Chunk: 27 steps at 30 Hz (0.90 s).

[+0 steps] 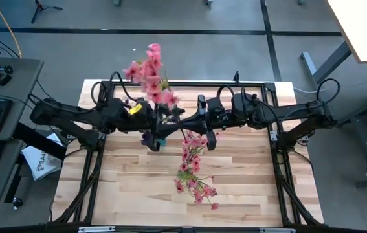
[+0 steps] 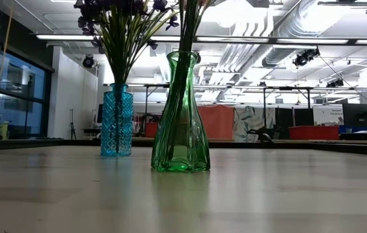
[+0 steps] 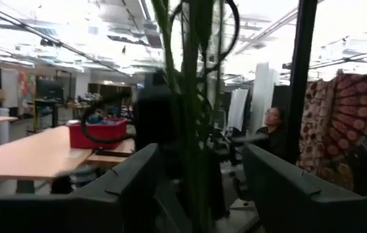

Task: Sort flowers into vase by color
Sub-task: Put the pink flowers into the green crystal vase

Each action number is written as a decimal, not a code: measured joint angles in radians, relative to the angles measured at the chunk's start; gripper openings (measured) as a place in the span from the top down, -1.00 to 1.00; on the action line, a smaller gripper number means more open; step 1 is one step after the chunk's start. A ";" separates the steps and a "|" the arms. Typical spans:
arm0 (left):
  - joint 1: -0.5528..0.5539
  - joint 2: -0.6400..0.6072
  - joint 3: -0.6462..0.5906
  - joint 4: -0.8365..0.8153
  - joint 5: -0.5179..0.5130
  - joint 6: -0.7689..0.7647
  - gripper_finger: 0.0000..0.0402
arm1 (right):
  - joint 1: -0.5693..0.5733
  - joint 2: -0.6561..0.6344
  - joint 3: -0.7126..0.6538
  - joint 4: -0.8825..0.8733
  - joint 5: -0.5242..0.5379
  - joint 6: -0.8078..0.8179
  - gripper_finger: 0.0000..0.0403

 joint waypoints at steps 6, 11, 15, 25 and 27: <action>-0.002 -0.012 0.003 0.002 -0.022 0.039 0.28 | 0.000 0.000 0.000 -0.009 -0.001 -0.004 1.00; -0.004 -0.017 0.003 0.002 -0.036 0.073 0.86 | -0.002 0.000 0.000 -0.020 -0.002 -0.011 1.00; -0.005 -0.017 0.003 -0.020 -0.066 0.088 0.96 | -0.003 0.000 0.000 -0.044 -0.003 -0.021 0.95; -0.049 -0.164 0.003 -0.262 -0.109 0.126 0.99 | -0.014 -0.051 0.002 -0.069 0.131 -0.072 0.15; -0.087 -0.210 0.003 -0.320 -0.133 0.141 1.00 | -0.020 -0.074 0.002 -0.081 0.173 -0.102 -0.07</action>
